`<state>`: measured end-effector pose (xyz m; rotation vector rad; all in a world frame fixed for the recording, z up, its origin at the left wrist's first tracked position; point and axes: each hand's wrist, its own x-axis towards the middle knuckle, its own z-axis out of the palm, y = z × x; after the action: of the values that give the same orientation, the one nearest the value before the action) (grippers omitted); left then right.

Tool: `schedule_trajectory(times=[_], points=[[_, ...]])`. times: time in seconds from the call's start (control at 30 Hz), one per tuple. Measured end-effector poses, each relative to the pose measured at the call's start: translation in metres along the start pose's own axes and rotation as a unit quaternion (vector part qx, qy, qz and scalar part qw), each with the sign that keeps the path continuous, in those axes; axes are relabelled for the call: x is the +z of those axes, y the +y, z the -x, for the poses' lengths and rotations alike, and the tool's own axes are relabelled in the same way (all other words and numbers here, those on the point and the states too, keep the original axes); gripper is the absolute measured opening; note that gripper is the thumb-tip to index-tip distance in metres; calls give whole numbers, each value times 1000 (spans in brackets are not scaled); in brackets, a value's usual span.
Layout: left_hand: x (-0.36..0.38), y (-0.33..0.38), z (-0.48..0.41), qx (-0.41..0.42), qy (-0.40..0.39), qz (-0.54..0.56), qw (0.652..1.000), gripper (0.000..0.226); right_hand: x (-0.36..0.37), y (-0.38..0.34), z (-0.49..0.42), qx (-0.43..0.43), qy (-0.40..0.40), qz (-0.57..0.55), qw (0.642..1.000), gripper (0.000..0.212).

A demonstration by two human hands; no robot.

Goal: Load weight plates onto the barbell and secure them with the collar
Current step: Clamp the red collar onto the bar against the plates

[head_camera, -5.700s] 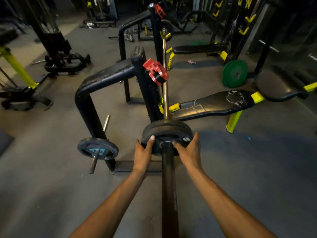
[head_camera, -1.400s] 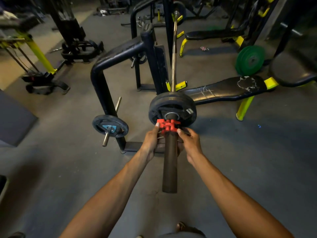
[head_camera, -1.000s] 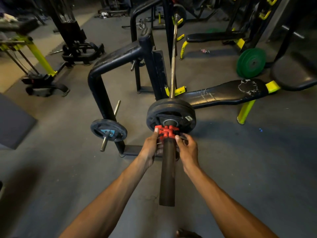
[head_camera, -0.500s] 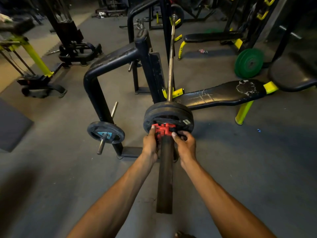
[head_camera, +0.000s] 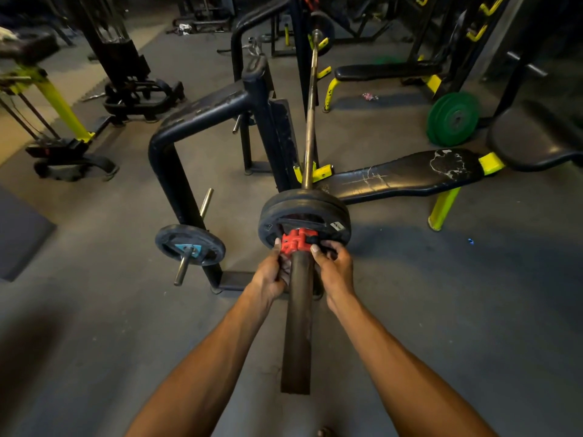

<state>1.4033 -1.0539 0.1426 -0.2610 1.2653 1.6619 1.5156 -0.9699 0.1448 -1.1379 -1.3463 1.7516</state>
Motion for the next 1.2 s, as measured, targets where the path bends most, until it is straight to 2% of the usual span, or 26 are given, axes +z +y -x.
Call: schedule_trajectory(times=[0.13, 0.2, 0.27, 0.33, 0.37, 0.53, 0.73, 0.83, 0.97, 1.2], points=[[0, 9, 20, 38, 7, -83, 996, 47, -3, -10, 12, -40, 29, 100, 994, 26], [-4, 13, 44, 88, 40, -145, 985, 47, -3, -18, 32, -123, 59, 151, 979, 19], [-20, 16, 71, 149, 71, -181, 969, 40, 4, -26, 58, -248, 72, 207, 944, 14], [-46, 18, 97, 180, 71, -219, 956, 27, 19, -32, 82, -321, 37, 240, 915, 11], [-62, 20, 108, 182, 66, -230, 954, 23, 29, -34, 91, -331, 5, 247, 911, 11], [-156, 37, 141, 178, 81, -241, 951, 29, 98, -8, 125, -308, -134, 296, 894, 10], [-277, 72, 156, 210, 139, -231, 940, 22, 214, 42, 160, -252, -258, 334, 871, 17], [-341, 96, 157, 219, 150, -263, 928, 19, 279, 62, 178, -244, -295, 349, 855, 11], [-421, 136, 165, 185, 170, -310, 917, 18, 358, 81, 197, -203, -322, 372, 847, 9], [-513, 232, 138, 155, 199, -351, 902, 20, 482, 101, 183, -170, -365, 411, 818, 9]])
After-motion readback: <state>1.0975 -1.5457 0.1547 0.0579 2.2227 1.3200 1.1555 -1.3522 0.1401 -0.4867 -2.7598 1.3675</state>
